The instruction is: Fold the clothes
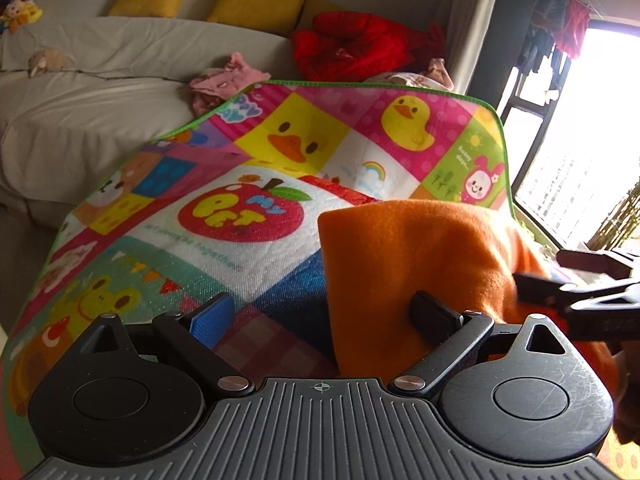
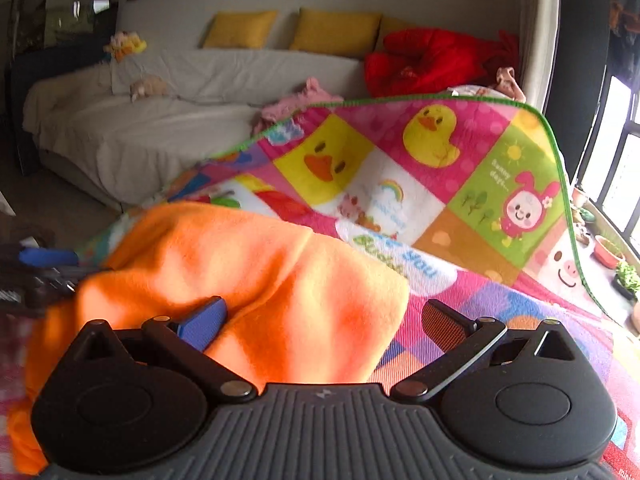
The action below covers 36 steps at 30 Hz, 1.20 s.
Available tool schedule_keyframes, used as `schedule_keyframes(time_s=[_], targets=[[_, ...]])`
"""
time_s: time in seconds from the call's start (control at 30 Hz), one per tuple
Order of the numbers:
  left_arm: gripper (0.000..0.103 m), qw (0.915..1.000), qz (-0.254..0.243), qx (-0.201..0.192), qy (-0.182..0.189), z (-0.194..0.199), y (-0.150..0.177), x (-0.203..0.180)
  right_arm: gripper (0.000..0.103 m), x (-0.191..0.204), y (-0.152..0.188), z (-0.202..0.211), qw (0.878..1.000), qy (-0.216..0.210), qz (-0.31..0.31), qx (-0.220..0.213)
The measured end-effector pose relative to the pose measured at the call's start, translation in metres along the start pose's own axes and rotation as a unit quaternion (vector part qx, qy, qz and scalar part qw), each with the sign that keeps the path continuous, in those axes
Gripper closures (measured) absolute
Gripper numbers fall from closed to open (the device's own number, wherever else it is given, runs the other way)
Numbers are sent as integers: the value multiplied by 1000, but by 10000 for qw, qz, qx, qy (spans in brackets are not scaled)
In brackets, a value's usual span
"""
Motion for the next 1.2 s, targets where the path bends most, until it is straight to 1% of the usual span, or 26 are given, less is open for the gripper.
schedule_keyframes(time_s=[0.03, 0.1, 0.2, 0.27, 0.33, 0.4, 0.47, 0.57, 0.67, 0.7, 0.73, 0.8, 0.87, 0.97, 1.07, 1.2], targets=[[5, 10000, 10, -3, -12, -1, 1, 1, 0, 4, 4, -10, 9999, 61, 81, 95], [5, 10000, 37, -29, -39, -3, 1, 4, 0, 6, 5, -15, 9998, 110, 116, 149], [5, 10000, 77, -41, -9, -6, 2, 6, 0, 3, 7, -13, 9993, 50, -142, 342], [4, 10000, 76, -55, 18, -6, 3, 7, 0, 0, 12, -9, 9978, -138, -418, 500], [4, 9999, 53, -83, 21, -6, 4, 6, 0, -2, 15, -3, 9953, -432, -650, 574], [4, 9999, 54, -90, 24, -6, 3, 7, 0, -5, 16, 8, 9926, -663, -884, 510], [3, 9999, 95, -72, 34, -7, 3, 8, 0, -6, 18, 21, 9925, -663, -967, 344], [3, 9999, 157, -46, 42, -8, 3, 10, 0, 1, 18, 41, 9943, -660, -841, 23], [3, 9998, 199, -30, 35, -9, 3, 12, 0, 20, 24, 51, 9933, -1000, -576, -73], [3, 9998, 212, -21, 39, -9, 3, 12, 0, 28, 29, 49, 9944, -984, -392, 37], [2, 9997, 225, -12, 44, -9, 3, 13, 0, 34, 33, 45, 9959, -872, -182, 137], [1, 9997, 226, -1, 76, -9, 4, 12, 0, 43, 37, 38, 9974, -693, 103, 167], [1, 9998, 206, -47, 36, -8, 3, 12, 0, 45, 35, 36, 9977, -647, 144, 116], [1, 9995, 289, -53, 60, -8, 2, 15, 0, 46, 34, 36, 9978, -637, 114, 121], [1, 9996, 266, -62, 76, -7, 3, 13, 0, 42, 33, 40, 9977, -671, 27, 99], [1, 9997, 214, -66, 14, -8, 4, 13, 0, 32, 21, 55, 9976, -676, 5, -168]])
Point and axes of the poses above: each gripper's, at about its wrist camera, not at the fingertips, and z roughly against the way its jaws point, x to its left, y to its underside, the point moved 9 cm from there along -z, roughly the way its jaws point, and after that the axes turned 15 degrees about z, right-handed, at the moved point
